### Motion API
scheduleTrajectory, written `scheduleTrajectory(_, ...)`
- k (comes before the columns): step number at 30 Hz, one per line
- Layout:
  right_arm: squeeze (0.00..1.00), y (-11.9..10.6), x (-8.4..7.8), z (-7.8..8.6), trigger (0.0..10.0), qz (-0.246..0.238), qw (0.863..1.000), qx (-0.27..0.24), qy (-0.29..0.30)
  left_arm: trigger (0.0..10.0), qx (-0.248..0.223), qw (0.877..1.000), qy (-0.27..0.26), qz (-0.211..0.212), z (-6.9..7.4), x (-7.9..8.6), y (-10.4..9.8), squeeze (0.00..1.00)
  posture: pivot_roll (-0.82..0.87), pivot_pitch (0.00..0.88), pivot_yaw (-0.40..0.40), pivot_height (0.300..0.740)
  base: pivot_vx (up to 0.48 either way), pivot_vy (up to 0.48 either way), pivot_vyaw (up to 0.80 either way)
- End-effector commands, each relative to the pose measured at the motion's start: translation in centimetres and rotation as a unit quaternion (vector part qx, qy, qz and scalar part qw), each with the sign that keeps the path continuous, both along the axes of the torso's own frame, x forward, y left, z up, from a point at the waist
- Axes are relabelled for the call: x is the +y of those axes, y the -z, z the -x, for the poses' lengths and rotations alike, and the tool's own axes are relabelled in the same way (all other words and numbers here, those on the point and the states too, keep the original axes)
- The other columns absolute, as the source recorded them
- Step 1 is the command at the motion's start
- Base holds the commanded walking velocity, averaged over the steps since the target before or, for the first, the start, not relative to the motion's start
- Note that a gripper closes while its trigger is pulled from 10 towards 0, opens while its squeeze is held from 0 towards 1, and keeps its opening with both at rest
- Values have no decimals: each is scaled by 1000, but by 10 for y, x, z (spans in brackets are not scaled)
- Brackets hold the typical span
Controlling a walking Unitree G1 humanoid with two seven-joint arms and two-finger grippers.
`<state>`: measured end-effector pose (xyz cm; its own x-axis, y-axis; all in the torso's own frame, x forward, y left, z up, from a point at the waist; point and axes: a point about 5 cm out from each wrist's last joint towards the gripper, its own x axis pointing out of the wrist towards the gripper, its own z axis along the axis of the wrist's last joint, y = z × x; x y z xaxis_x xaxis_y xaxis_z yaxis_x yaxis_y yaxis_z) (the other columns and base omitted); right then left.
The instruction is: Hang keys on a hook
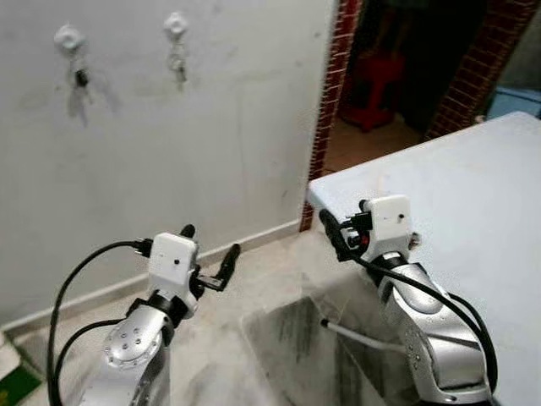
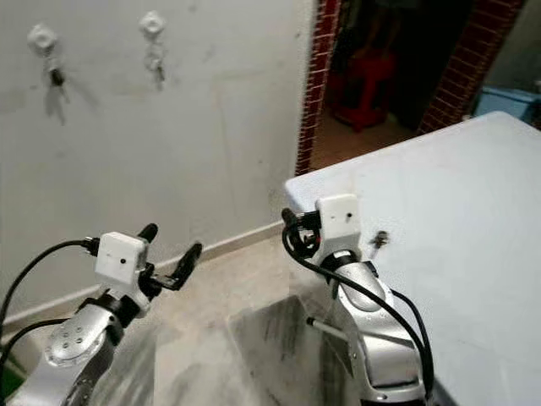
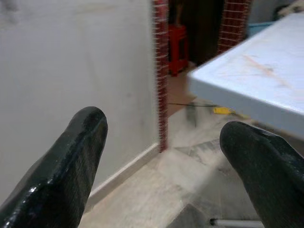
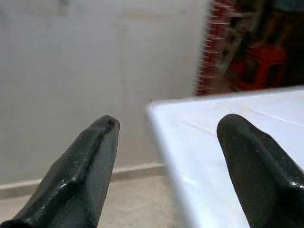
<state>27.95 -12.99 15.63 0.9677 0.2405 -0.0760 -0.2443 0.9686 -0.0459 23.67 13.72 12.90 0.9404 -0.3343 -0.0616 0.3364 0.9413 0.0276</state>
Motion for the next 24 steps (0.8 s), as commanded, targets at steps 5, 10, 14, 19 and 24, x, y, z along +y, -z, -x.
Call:
scheduleTrajectory(5, 0, 1, 0, 0, 10000, 2, 1000, 2, 4, 10000, 7, 1000, 8, -1, 1, -4, 3, 0, 47, 18, 25, 740, 0, 0, 0)
scheduleTrajectory(10, 0, 1, 3, -2, 10000, 1, 1000, 3, -2, 10000, 7, 1000, 6, -1, 0, -3, 2, 0, 51, 28, 25, 740, 0, 0, 0)
scheduleTrajectory(14, 0, 0, 2, -5, 10000, -2, 1000, 1, 0, 10000, 7, 1000, -3, 3, -1, -1, 2, 0, 53, 22, 24, 740, 0, 0, 0)
scheduleTrajectory(19, 0, -1, -1, -5, 10000, -3, 1000, -1, 6, 10000, 11, 1000, -6, 16, -1, 0, 2, 0, 51, 23, 25, 740, 0, 0, 0)
scheduleTrajectory(24, 0, 1, -2, -5, 10000, -4, 1000, 1, 8, 10000, 27, 999, -17, 17, -4, 2, 5, 0, 50, 24, 27, 740, 0, 384, 0)
